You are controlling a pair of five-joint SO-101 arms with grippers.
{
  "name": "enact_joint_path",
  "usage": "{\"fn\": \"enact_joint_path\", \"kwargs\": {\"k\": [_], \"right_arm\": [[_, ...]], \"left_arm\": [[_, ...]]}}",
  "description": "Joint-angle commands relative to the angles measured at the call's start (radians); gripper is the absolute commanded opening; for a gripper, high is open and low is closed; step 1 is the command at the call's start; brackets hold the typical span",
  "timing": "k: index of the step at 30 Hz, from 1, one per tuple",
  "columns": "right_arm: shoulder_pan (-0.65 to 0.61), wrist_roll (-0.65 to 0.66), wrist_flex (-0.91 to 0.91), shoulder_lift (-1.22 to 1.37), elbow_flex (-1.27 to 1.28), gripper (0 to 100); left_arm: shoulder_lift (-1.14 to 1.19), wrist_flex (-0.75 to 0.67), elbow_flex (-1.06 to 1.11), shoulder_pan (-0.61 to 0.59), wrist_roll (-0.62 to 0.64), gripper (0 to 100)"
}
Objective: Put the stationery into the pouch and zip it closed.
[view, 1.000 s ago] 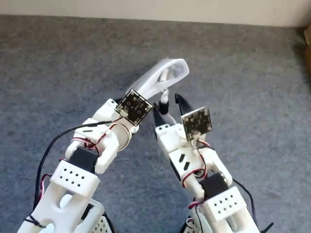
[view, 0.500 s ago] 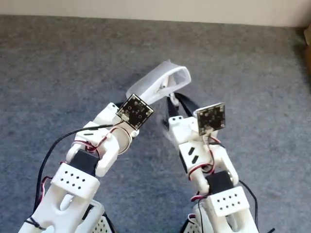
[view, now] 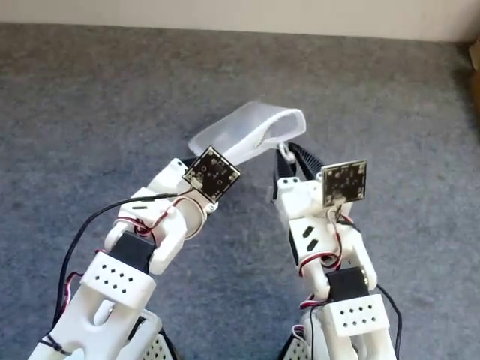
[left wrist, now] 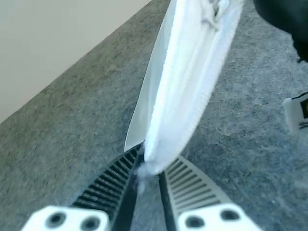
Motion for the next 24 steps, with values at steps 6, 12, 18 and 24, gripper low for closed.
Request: {"fn": "enact_joint_path", "kwargs": {"k": [6,12,18,24], "right_arm": [[0.231,-0.143,-0.007,0.240,-0.193,0.4],[0.343,-0.213,-0.007,0.409,-0.302,0.4],[0.397,-0.245,-0.005,0.522,-0.364,0.4],[0.395,-0.245,-0.005,0.529,-0.364,0.4]], "left_arm": [[-0.025,0.009,0.016,-0.030,0.014,0],[-0.025,0.009,0.021,-0.031,0.014,0],[-0.025,0.009,0.021,-0.031,0.014,0],[-0.025,0.009,0.022,-0.031,0.014,0]]}}
